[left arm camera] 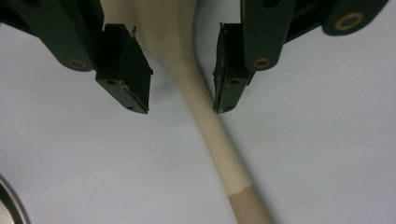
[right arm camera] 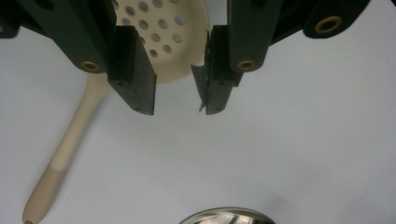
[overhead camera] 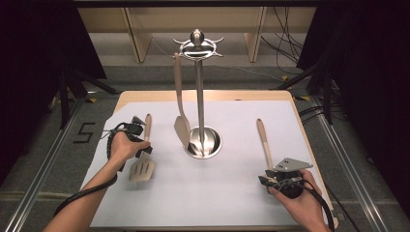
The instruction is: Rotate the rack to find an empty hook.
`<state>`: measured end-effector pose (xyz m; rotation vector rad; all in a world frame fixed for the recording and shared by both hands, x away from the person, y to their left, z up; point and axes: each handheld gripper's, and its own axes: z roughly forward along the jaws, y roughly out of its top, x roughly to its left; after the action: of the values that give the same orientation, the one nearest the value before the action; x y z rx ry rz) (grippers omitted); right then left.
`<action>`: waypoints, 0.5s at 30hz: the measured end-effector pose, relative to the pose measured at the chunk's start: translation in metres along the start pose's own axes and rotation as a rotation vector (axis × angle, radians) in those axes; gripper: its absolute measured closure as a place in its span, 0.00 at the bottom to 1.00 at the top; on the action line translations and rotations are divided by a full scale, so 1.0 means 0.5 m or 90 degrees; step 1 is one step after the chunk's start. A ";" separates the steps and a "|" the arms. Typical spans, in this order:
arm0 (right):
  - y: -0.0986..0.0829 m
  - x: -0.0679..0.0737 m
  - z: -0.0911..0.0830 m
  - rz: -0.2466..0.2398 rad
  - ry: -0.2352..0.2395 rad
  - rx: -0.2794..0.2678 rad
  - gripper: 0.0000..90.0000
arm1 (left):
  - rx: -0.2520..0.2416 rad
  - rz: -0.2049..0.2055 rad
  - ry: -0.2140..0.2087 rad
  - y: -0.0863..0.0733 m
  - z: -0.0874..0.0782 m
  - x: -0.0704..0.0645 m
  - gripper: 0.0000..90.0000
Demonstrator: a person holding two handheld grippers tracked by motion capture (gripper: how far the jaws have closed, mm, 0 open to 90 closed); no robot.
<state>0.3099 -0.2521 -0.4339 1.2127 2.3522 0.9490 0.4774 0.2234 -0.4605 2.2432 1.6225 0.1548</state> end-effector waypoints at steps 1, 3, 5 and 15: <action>-0.001 -0.002 0.002 -0.012 -0.004 -0.004 0.71 | 0.004 0.001 0.000 0.001 0.001 0.000 0.62; -0.001 -0.002 0.003 -0.009 -0.001 -0.003 0.71 | 0.016 0.007 0.007 0.002 0.007 0.001 0.63; 0.000 0.000 0.002 0.001 0.001 0.006 0.71 | 0.021 0.015 0.018 0.004 0.010 -0.001 0.65; -0.002 -0.002 0.001 -0.010 0.000 0.001 0.71 | 0.027 0.054 0.032 0.002 0.006 0.003 0.85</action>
<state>0.3101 -0.2532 -0.4351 1.1940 2.3591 0.9423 0.4795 0.2237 -0.4634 2.3592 1.5707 0.2011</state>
